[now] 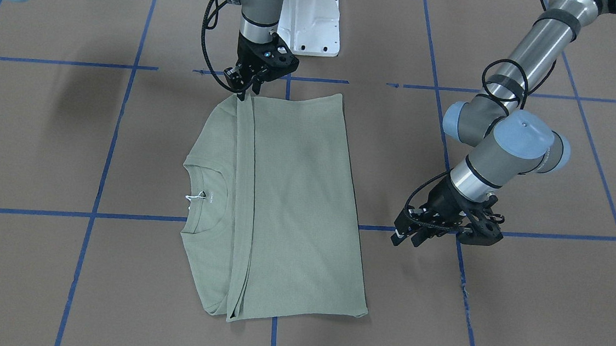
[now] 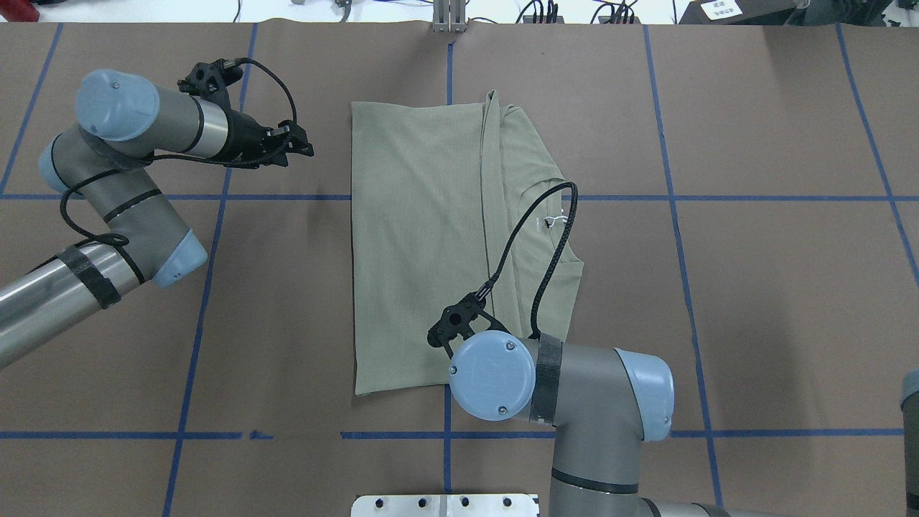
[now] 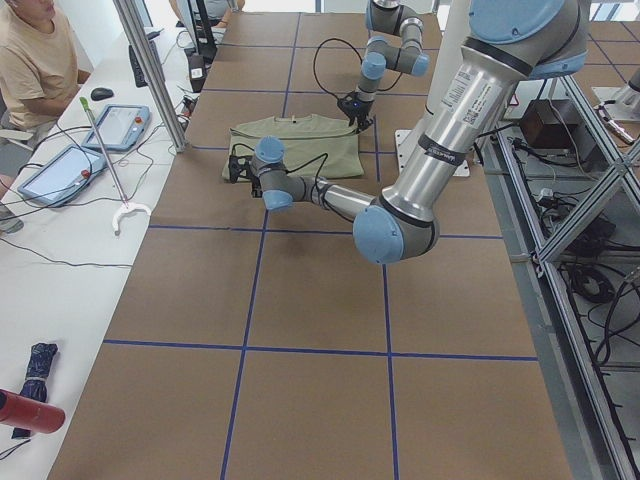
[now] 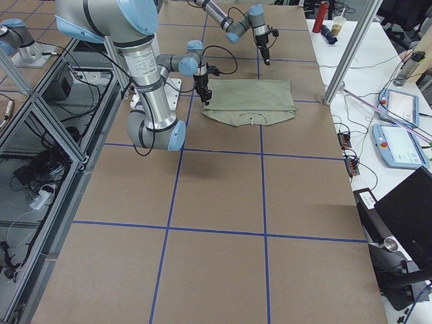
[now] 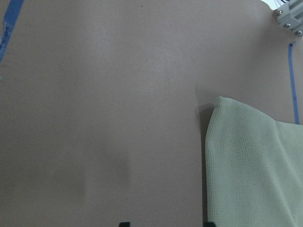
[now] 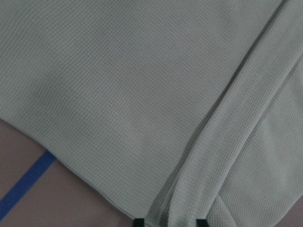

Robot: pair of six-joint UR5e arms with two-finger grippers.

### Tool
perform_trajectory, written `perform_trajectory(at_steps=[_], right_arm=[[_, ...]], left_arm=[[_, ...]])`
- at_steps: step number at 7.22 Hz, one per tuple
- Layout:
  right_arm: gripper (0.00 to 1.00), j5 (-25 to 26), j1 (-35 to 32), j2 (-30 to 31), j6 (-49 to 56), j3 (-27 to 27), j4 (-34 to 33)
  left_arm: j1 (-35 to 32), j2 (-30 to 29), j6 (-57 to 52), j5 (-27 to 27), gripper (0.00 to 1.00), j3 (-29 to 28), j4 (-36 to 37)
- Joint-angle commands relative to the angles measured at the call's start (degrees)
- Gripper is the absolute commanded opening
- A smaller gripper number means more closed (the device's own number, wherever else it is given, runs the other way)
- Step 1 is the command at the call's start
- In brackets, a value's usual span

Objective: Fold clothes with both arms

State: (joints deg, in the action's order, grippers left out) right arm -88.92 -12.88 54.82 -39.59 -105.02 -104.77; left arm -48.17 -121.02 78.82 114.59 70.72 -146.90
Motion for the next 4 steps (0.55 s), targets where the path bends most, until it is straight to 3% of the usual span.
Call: perform_trajectory(at_steps=[1,4], right_arm=[[0.0,-0.11,0.05,-0.06,-0.13,0.17,0.0],[0.0,-0.9,-3.28,0.63,0.04,-1.75,-0.17]], left_arm=[[0.0,0.0,0.36,0.02,0.6,0.03,0.03],[0.09,-0.09,1.6,0.02,0.6,0.21,-0.06]])
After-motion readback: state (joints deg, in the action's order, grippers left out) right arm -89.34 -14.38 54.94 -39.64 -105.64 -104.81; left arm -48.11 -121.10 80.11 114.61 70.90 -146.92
